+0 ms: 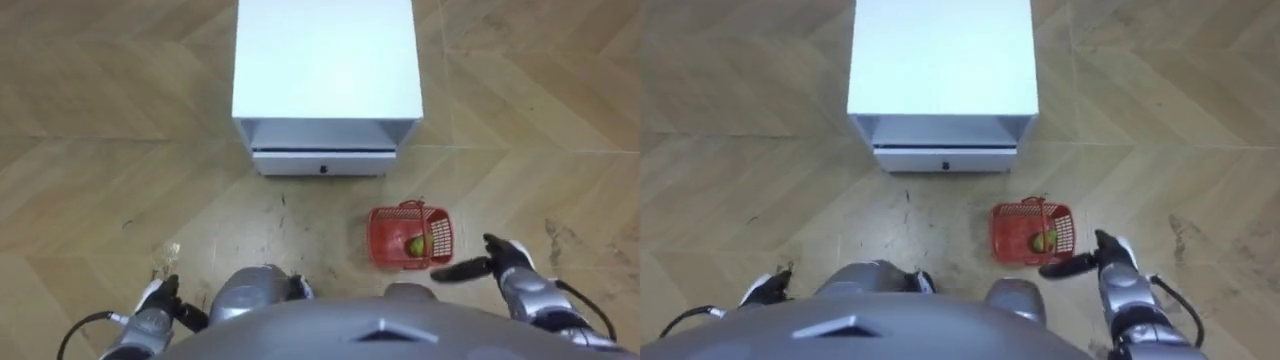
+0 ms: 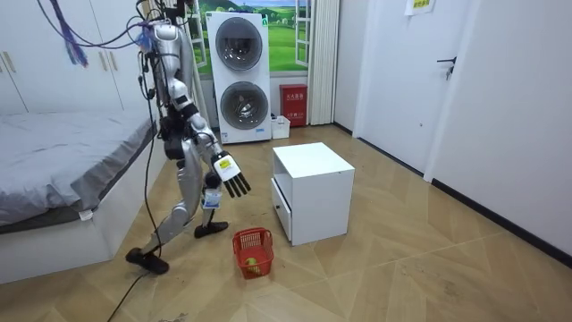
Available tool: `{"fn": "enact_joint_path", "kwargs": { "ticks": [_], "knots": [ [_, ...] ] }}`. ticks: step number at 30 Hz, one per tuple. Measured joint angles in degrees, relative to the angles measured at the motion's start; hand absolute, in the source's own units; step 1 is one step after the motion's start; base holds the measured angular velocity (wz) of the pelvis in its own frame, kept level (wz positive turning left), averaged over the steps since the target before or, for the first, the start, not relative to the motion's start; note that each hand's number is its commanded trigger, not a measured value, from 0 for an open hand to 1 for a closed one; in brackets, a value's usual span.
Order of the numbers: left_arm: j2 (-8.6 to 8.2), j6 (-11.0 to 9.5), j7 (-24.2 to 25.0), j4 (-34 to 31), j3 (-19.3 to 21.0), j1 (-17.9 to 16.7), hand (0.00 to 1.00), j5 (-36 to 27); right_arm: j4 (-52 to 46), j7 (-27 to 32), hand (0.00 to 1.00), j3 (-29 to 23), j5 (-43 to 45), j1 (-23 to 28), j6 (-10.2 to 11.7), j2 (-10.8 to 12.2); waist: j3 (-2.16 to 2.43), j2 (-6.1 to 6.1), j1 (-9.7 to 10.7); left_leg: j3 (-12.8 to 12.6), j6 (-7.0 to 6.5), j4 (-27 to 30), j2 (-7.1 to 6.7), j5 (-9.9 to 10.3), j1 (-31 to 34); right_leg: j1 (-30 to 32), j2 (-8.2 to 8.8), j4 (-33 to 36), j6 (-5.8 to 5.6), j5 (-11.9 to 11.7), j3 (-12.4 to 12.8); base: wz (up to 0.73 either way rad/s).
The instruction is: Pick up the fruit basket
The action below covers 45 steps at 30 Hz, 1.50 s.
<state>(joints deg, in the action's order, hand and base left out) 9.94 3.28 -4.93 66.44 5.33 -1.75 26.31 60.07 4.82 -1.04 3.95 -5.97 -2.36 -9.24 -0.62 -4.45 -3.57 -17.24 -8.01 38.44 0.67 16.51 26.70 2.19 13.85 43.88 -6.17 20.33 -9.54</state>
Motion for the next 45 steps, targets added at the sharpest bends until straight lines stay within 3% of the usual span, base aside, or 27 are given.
{"fn": "enact_joint_path", "kwargs": {
  "ticks": [1, 2, 3, 4, 5, 6, 7, 9, 10, 12, 16, 18, 19, 20, 21, 22, 23, 24, 25, 26, 29, 31, 33, 35, 36, 39, 45],
  "knots": [
    [0.02, -0.1, -0.4, -0.1, -0.1, 1.1, 0.0, -0.4, 0.0, 0.3, 0.0, 0.1, -0.1, -1.8, 0.4, 0.3, -0.24, -0.01, -0.1, 0.2, 0.1, 2.2, 0.39, 0.1, 2.5, 0.7, -0.25, -0.6, -0.23, 3.3, -0.5, 0.15],
    [-0.06, -0.3, -1.2, 0.0, -0.2, 3.1, 0.0, -1.7, -0.1, 0.9, 0.0, 0.5, -0.5, -4.1, 0.8, 0.9, -0.3, 0.14, -0.4, 0.8, 0.43, 6.5, 1.07, 0.3, 6.9, 3.2, -0.38, 1.1, 0.48, 8.3, -1.0, 0.14],
    [-0.05, -0.9, -2.0, 0.3, -1.2, 4.4, 0.0, -3.8, -0.1, 1.6, 0.0, 1.4, -1.8, -5.3, 1.3, 1.3, -0.55, 0.5, -0.8, 2.1, 0.92, 10.1, 1.37, 0.8, 10.1, 5.5, -0.39, 4.6, 1.13, 11.9, -1.8, 0.09],
    [-0.07, -1.2, -2.3, 0.5, -1.6, 4.7, 0.0, -4.7, 0.0, 1.9, 0.0, 1.9, -2.7, -5.6, 1.4, 1.3, -0.82, 0.29, -1.1, 2.7, 1.47, 12.1, 1.42, 1.4, 11.4, 6.6, -0.39, 6.9, 1.31, 13.2, -2.0, -0.07],
    [0.13, -2.0, -3.1, 1.7, -3.1, 5.1, 0.0, -6.8, -0.1, 2.3, 0.0, 2.2, -4.6, -5.9, 1.4, 1.5, -0.79, 0.9, -1.7, 4.2, 2.58, 15.6, 1.27, 3.0, 13.7, 8.9, -0.11, 12.0, 1.92, 15.5, -1.8, -0.2],
    [0.26, -2.4, -3.8, 3.3, -4.4, 5.4, 0.0, -8.8, -0.6, 2.8, 0.0, 2.1, -6.5, -6.3, 1.5, 1.6, -1.02, 0.89, -1.5, 6.1, 3.01, 19.3, -0.3, 4.7, 15.9, 11.9, 1.14, 18.7, 2.13, 16.8, -1.8, -0.21],
    [0.27, -2.5, -4.0, 4.1, -4.7, 5.5, 0.0, -9.4, -1.0, 3.2, 0.0, 2.0, -7.1, -6.4, 1.6, 1.6, -1.13, 1.07, -1.5, 7.0, 2.68, 21.4, -0.86, 5.4, 17.1, 13.4, 1.49, 22.7, 2.08, 16.9, -1.5, -0.07],
    [1.1, -2.7, -5.6, 6.8, -6.9, 5.4, 0.0, -11.2, -2.1, 5.4, 0.0, 1.7, -7.9, -6.4, 2.7, 1.6, -1.31, 0.99, 0.0, 8.8, 0.46, 29.7, -2.65, 7.5, 22.0, 19.2, 3.2, 37.1, 2.08, 16.9, 0.4, 0.18],
    [1.49, -2.7, -5.9, 7.2, -7.8, 5.4, 0.0, -11.2, -2.3, 6.0, 0.0, 1.7, -7.8, -6.4, 3.1, 1.6, -1.41, 0.88, 0.4, 8.7, 0.08, 31.8, -2.68, 8.2, 23.1, 20.7, 3.53, 40.4, 2.15, 16.9, 1.0, 0.35],
    [2.37, -3.6, -6.3, 7.9, -10.7, 5.9, 0.0, -12.4, -2.6, 7.3, 0.0, 0.3, -8.0, -6.6, 4.7, 1.3, -1.61, 1.19, 1.4, 8.3, -0.94, 40.9, -2.71, 11.4, 28.4, 25.3, 4.72, 52.6, 2.24, 16.8, 3.1, 0.43],
    [2.62, -4.6, -7.4, 8.5, -14.0, 6.0, 0.0, -16.8, -2.5, 8.4, 0.0, -0.3, -11.1, -7.6, 5.5, 1.3, -1.83, 1.98, 2.4, 6.5, -1.44, 51.0, -2.76, 15.5, 34.6, 29.9, 6.42, 66.3, 2.21, 16.8, 5.9, 0.39],
    [2.62, -5.2, -8.0, 9.2, -15.2, 6.6, 0.0, -19.1, -2.5, 9.3, 0.0, -0.2, -13.5, -8.5, 5.5, 1.2, -2.1, 2.67, 4.1, 5.3, -0.12, 55.0, -3.02, 16.3, 38.4, 32.5, 7.23, 72.1, 2.21, 16.8, 7.0, 0.71],
    [2.55, -5.4, -8.2, 9.3, -15.3, 6.6, 0.0, -19.7, -2.5, 9.5, 0.0, -0.3, -14.0, -8.7, 5.4, 1.2, -2.08, 2.36, 4.8, 4.8, 1.9, 55.5, -3.67, 16.4, 39.0, 33.2, 7.95, 73.0, 2.22, 16.8, 7.5, 0.65],
    [2.26, -5.8, -8.3, 9.8, -15.6, 6.3, 0.0, -20.3, -2.5, 9.5, 0.0, -0.2, -14.9, -9.0, 5.2, 0.6, -2.5, 1.61, 5.7, 7.0, 6.31, 60.2, -5.72, 16.9, 39.8, 34.2, 9.47, 74.8, 2.24, 16.8, 8.5, 0.0],
    [2.11, -5.9, -8.2, 10.3, -15.6, 5.3, 0.0, -20.6, -2.6, 9.5, 0.0, -0.2, -15.6, -9.7, 5.0, 0.2, -1.57, 2.95, 4.4, 13.7, 4.56, 63.9, -7.89, 22.3, 38.9, 36.6, 9.79, 77.8, 2.21, 16.8, 9.9, -0.28],
    [2.32, -6.0, -8.2, 10.7, -15.7, 5.3, 0.0, -20.8, -2.8, 9.6, 0.0, -0.2, -16.2, -10.2, 4.9, -0.1, -1.79, 3.27, 4.0, 13.3, 3.83, 65.2, -8.27, 23.1, 39.9, 37.2, 10.24, 79.7, 2.16, 16.8, 10.3, -0.4],
    [3.37, -6.3, -8.4, 11.8, -16.0, 5.4, 0.0, -21.3, -3.0, 9.6, 0.0, -0.2, -17.4, -10.1, 4.8, 0.4, -1.72, 2.11, 4.7, 12.3, 3.0, 67.0, -8.52, 23.6, 41.1, 36.7, 11.87, 83.9, 1.13, 15.3, 11.0, 0.35],
    [4.75, -6.4, -9.1, 11.8, -16.9, 4.5, 0.0, -21.9, -3.1, 9.6, 0.0, -0.2, -17.2, -9.0, 4.8, 1.1, -1.11, 0.5, 6.3, 11.2, 2.42, 68.3, -8.31, 23.5, 42.0, 32.1, 12.09, 86.0, 0.51, 12.0, 11.0, 0.58],
    [5.14, -6.7, -9.6, 11.8, -17.1, 4.5, 0.0, -22.1, -3.2, 9.6, 0.0, -0.2, -17.1, -8.4, 4.8, 1.1, -0.82, -0.35, 6.6, 10.4, 2.19, 68.9, -7.91, 23.3, 42.3, 30.0, 11.73, 85.8, 0.74, 11.1, 11.1, 0.46],
    [5.16, -7.1, -10.2, 11.7, -17.4, 3.9, 0.0, -22.2, -3.8, 9.5, 0.0, -0.2, -16.9, -8.5, 4.9, 0.5, -1.02, -1.02, 6.2, 9.8, 2.21, 70.6, -7.22, 23.3, 43.1, 28.2, 10.59, 86.1, 0.85, 13.0, 11.8, 0.05],
    [4.23, -7.5, -10.0, 11.6, -19.2, 2.5, 0.0, -22.1, -4.6, 9.6, 0.0, -0.1, -16.6, -8.4, 5.4, -0.1, -1.45, -1.66, 7.0, 9.9, 3.91, 72.6, -7.26, 23.2, 44.1, 27.5, 10.21, 88.9, 2.27, 14.4, 12.3, 0.09],
    [4.02, -7.6, -9.4, 11.8, -20.7, 1.8, 0.0, -22.1, -4.6, 9.6, 0.0, -0.1, -16.7, -8.3, 5.4, -0.1, -1.65, -2.18, 7.8, 9.8, 4.97, 72.4, -7.31, 23.1, 44.3, 26.6, 9.44, 89.2, 1.92, 16.6, 12.5, 0.09],
    [4.02, -7.5, -9.1, 11.8, -21.3, 0.8, 0.0, -22.0, -4.6, 9.9, 0.0, 0.5, -16.6, -7.7, 5.4, -0.3, -1.7, -3.1, 8.2, 9.6, 6.06, 72.6, -7.29, 22.7, 45.1, 26.2, 8.76, 90.2, 2.4, 18.6, 12.7, 0.11],
    [3.47, -7.4, -8.9, 11.8, -21.3, 0.0, 0.0, -21.7, -4.5, 10.3, 0.0, 1.3, -16.5, -6.5, 5.4, -1.0, -1.9, -3.01, 8.0, 10.2, 6.53, 73.9, -6.99, 22.5, 45.9, 26.0, 7.79, 91.2, 2.48, 19.5, 12.5, -0.03],
    [2.85, -7.5, -8.6, 11.7, -21.3, -0.6, 0.0, -21.7, -4.5, 10.4, 0.0, 2.2, -16.5, -6.1, 5.4, -1.3, -1.93, -2.83, 7.8, 10.6, 7.6, 73.8, -6.66, 21.9, 46.3, 26.4, 6.93, 91.3, 2.59, 19.6, 12.9, -0.16],
    [2.7, -7.5, -7.4, 11.7, -21.3, -1.1, 0.0, -21.7, -4.5, 10.6, 0.0, 2.6, -16.5, -4.5, 5.4, -1.4, -1.89, -2.98, 8.1, 11.4, 8.63, 73.1, -6.09, 21.4, 46.8, 27.4, 5.67, 91.3, 2.61, 19.6, 12.6, -0.04],
    [2.7, -7.9, -5.6, 11.3, -22.6, -0.9, 0.0, -21.8, -4.5, 10.7, 0.0, 2.6, -16.5, -4.2, 5.3, -2.0, -1.71, -3.03, 8.2, 11.8, 9.65, 72.3, -5.34, 20.9, 47.7, 29.0, 4.84, 92.0, 2.46, 19.8, 12.4, 0.02]
  ]
}}
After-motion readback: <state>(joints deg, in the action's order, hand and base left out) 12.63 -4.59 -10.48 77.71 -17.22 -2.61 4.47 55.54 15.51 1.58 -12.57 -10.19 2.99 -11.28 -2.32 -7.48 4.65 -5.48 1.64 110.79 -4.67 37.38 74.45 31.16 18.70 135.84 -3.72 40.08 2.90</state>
